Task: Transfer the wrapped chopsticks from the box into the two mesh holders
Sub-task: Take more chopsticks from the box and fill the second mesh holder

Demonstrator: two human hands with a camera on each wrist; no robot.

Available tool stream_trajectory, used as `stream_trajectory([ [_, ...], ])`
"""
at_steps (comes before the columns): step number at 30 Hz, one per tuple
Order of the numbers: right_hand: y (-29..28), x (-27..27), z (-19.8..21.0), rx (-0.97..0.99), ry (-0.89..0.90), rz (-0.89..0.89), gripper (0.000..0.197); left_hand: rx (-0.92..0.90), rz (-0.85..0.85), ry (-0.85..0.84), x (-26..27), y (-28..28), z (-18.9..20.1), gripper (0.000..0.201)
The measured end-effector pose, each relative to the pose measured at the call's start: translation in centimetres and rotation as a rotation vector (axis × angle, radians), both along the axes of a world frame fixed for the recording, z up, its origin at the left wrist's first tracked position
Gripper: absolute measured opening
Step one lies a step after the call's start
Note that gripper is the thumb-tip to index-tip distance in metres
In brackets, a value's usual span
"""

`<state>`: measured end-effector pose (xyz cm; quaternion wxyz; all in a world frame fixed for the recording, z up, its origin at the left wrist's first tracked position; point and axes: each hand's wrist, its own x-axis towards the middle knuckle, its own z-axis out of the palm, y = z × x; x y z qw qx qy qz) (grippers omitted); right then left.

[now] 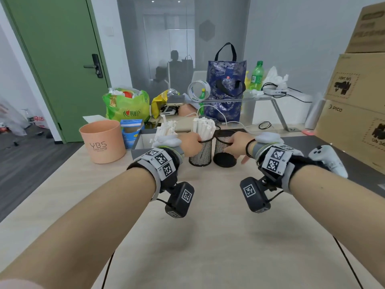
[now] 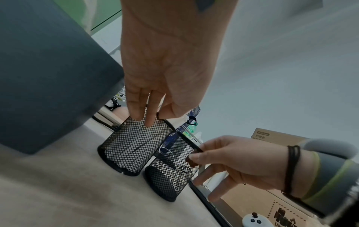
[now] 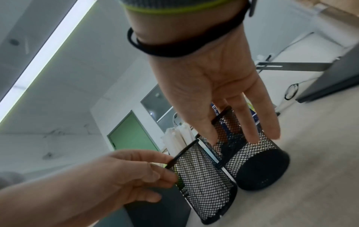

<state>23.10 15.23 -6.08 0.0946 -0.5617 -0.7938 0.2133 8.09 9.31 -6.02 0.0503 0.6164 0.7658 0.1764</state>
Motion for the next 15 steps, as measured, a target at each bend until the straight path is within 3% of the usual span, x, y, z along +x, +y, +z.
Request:
stream_trajectory([
  [4,-0.1,2.0,0.2,0.057,0.009,0.012,0.025,-0.022,-0.041,-0.03,0.9,1.5,0.2,0.038],
  [10,-1.3,2.6,0.2,0.063,-0.034,0.174,0.03,-0.019,-0.051,-0.067,2.0,2.1,0.1,0.041],
  [12,-1.8,2.1,0.2,0.083,-0.059,0.225,0.031,0.037,-0.058,-0.12,1.6,1.7,0.2,0.044],
  [15,-2.3,0.8,0.3,0.092,-0.071,0.277,0.036,0.262,-0.051,-0.169,-0.1,0.9,0.9,0.034],
])
